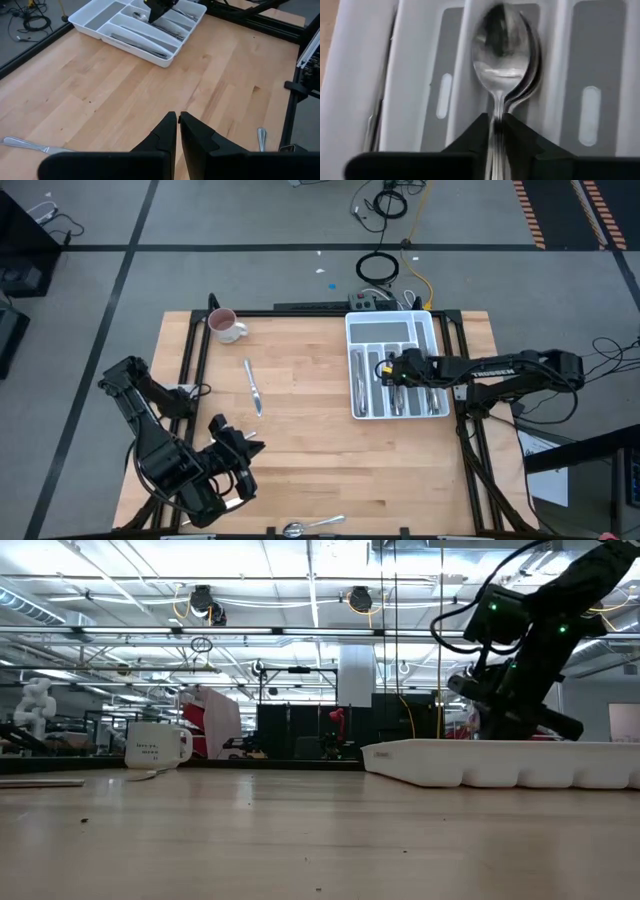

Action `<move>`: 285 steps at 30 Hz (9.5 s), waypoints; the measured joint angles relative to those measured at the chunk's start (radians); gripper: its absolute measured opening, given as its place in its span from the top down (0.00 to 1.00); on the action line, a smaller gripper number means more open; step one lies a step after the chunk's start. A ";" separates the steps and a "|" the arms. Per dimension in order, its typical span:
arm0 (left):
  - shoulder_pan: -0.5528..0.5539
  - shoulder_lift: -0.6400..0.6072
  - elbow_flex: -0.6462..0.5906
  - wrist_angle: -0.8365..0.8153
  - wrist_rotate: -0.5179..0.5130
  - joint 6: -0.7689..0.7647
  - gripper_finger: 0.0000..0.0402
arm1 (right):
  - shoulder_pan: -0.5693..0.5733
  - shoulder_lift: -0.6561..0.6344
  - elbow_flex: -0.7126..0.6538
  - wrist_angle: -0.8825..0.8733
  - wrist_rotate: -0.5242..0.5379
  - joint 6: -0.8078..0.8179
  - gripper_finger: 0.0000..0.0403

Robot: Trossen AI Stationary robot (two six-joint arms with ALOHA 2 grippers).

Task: Sort silverware
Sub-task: Put the top right spoon in the middle section of the silverware tray, then put the top spoon in the middle section of the silverware tray

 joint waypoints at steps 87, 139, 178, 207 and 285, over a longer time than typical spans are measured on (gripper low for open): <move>0.204 -0.050 -0.950 0.249 0.801 -0.900 0.55 | 0.003 -0.079 0.234 -0.064 -0.008 -0.498 0.48; 0.316 -0.018 -0.735 0.256 0.564 -0.904 1.00 | 0.003 -0.079 0.233 -0.064 -0.008 -0.492 0.48; 0.515 -0.362 -0.853 0.274 0.834 0.339 0.86 | 0.003 0.079 0.233 -0.053 -0.121 -0.588 0.48; 0.605 -0.366 -1.021 0.293 0.980 0.561 0.42 | 0.003 0.079 0.233 0.096 -0.112 -0.531 0.48; 1.139 0.041 -0.555 1.522 1.037 0.558 1.00 | 0.080 -0.725 0.235 0.231 -0.163 -0.465 0.48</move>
